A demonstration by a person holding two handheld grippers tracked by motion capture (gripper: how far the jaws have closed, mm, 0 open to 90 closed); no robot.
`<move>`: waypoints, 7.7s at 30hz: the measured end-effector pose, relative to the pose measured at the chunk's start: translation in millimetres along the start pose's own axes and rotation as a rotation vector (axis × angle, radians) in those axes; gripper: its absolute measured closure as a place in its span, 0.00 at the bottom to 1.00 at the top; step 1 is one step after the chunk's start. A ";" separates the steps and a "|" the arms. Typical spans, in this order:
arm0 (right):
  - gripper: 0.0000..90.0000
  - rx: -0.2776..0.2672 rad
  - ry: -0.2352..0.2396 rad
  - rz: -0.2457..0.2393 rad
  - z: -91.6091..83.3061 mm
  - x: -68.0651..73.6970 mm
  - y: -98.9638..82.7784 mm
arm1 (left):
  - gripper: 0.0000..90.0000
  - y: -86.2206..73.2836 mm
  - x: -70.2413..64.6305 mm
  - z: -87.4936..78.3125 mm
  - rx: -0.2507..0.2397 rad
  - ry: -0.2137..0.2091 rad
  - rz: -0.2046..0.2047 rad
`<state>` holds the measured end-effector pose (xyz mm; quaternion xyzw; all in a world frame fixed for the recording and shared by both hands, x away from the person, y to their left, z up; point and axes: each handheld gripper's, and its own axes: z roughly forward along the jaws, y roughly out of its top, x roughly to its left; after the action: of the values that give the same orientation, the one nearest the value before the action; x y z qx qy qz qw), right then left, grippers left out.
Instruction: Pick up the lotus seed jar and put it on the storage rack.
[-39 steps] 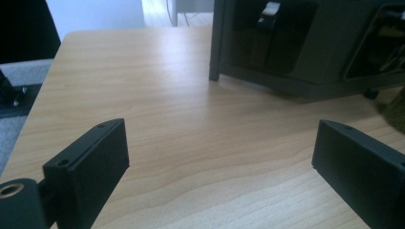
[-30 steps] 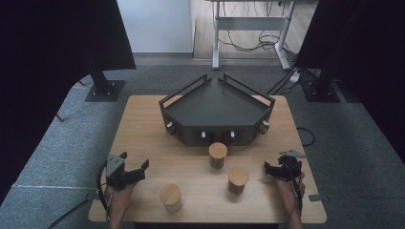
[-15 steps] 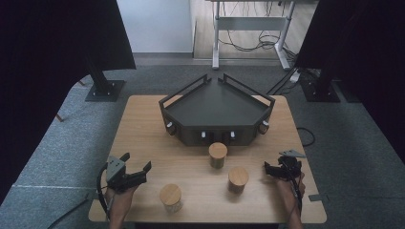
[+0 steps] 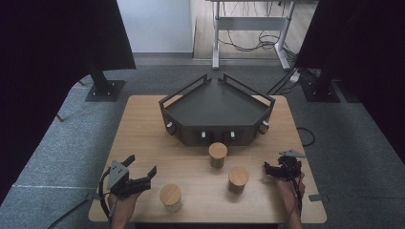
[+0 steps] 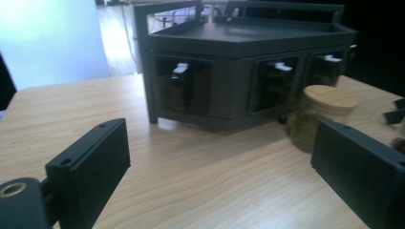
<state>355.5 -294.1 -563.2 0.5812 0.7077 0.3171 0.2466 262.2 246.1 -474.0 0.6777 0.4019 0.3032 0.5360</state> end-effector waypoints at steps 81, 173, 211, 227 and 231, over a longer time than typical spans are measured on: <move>0.09 0.001 0.009 -0.008 0.1 0.2 0.1 | 0.09 -72.2 -79.7 3.8 0.086 -0.113 0.047; 0.09 0.002 0.015 -0.012 0.2 0.2 0.2 | 0.29 9.7 -53.8 23.8 0.039 -0.089 0.037; 0.09 0.002 0.016 -0.012 0.2 0.2 0.2 | 0.29 51.3 -28.1 57.6 0.017 -0.093 -0.021; 0.09 0.002 0.016 -0.013 0.2 0.1 0.2 | 0.29 64.8 -24.3 68.6 0.007 -0.099 -0.017; 0.09 0.002 0.016 -0.012 0.2 0.2 0.2 | 0.29 67.3 -23.4 71.4 0.005 -0.102 -0.018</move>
<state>355.8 -293.9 -563.2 0.5745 0.7136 0.3195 0.2422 325.6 184.5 -425.4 0.6899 0.3811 0.2623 0.5568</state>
